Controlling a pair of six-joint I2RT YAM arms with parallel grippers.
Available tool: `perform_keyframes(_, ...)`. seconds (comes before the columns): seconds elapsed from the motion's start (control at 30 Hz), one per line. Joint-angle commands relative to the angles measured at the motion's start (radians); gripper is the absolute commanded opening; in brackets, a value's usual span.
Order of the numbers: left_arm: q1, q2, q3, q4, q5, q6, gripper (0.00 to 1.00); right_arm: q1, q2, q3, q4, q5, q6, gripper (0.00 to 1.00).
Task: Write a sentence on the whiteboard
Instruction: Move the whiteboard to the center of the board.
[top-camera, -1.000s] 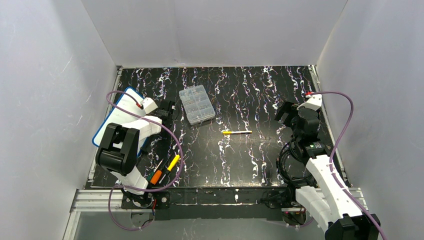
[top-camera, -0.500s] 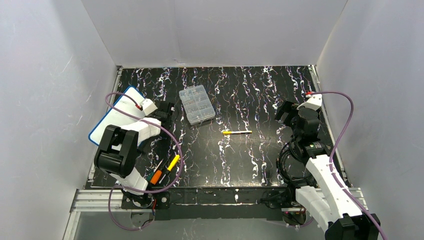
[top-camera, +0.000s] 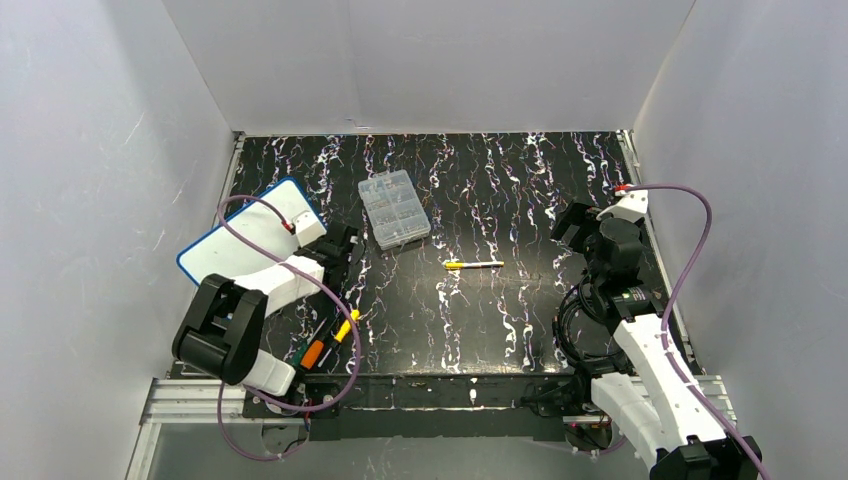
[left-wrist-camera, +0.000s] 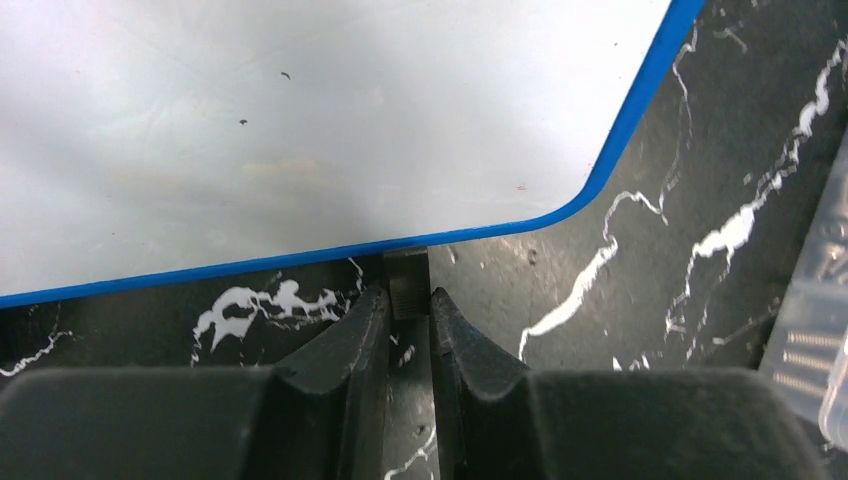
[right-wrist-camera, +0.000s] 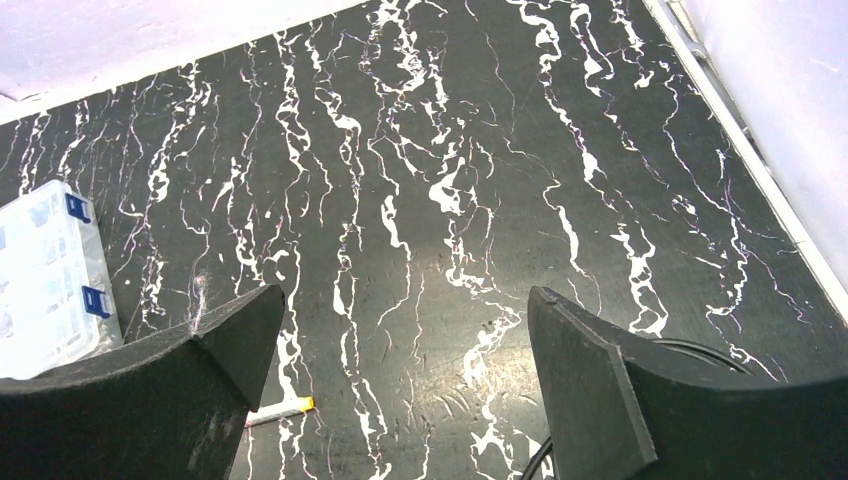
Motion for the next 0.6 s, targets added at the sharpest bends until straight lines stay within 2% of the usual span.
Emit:
perform_keyframes(0.0, -0.067, -0.052, -0.018, -0.019, -0.025, -0.016, 0.0, -0.005, -0.021, 0.017, 0.029, 0.013, -0.005, 1.0)
perform_keyframes(0.57, -0.391, 0.052, 0.098, -0.104, -0.032, -0.15, 0.0, -0.004, -0.011, 0.016, 0.031, 0.016, -0.005, 1.0)
